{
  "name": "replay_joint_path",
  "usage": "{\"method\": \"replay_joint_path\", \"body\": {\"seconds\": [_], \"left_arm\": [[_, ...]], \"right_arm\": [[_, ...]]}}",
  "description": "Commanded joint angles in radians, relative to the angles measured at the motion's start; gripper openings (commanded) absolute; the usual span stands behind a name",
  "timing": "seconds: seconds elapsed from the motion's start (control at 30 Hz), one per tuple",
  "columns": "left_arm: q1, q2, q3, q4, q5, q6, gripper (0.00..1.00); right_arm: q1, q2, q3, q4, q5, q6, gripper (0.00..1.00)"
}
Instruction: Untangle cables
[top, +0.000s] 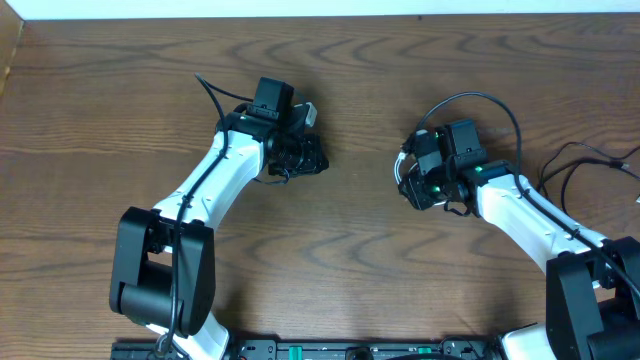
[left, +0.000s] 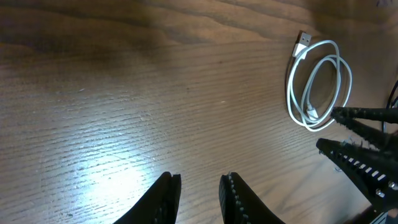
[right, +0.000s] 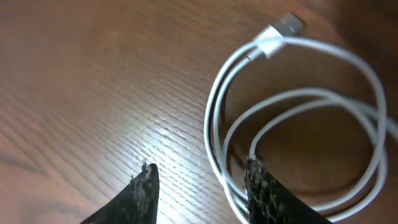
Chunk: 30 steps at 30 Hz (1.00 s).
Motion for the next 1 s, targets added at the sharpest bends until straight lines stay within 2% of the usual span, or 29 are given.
{"method": "replay_joint_path", "body": {"seconds": [0.0,0.17,0.37,0.6,0.97], "left_arm": [[0.000,-0.012,0.011,-0.003,0.013,0.020,0.27],[0.000,-0.012,0.011,-0.003,0.013,0.020,0.27],[0.000,-0.012,0.011,-0.003,0.012,0.020,0.27],[0.000,-0.012,0.011,-0.003,0.013,0.020,0.27],[0.000,-0.012,0.011,-0.006,0.012,0.020,0.27]], "right_arm": [[0.006,0.009,-0.010,0.008,-0.005,-0.253,0.39],[0.010,0.009,-0.012,0.006,-0.017,-0.257,0.33],[0.023,0.010,-0.032,0.022,-0.016,-0.257,0.45],[0.024,0.010,-0.091,0.112,-0.015,-0.257,0.38],[0.024,0.010,-0.159,0.194,0.003,-0.257,0.41]]}}
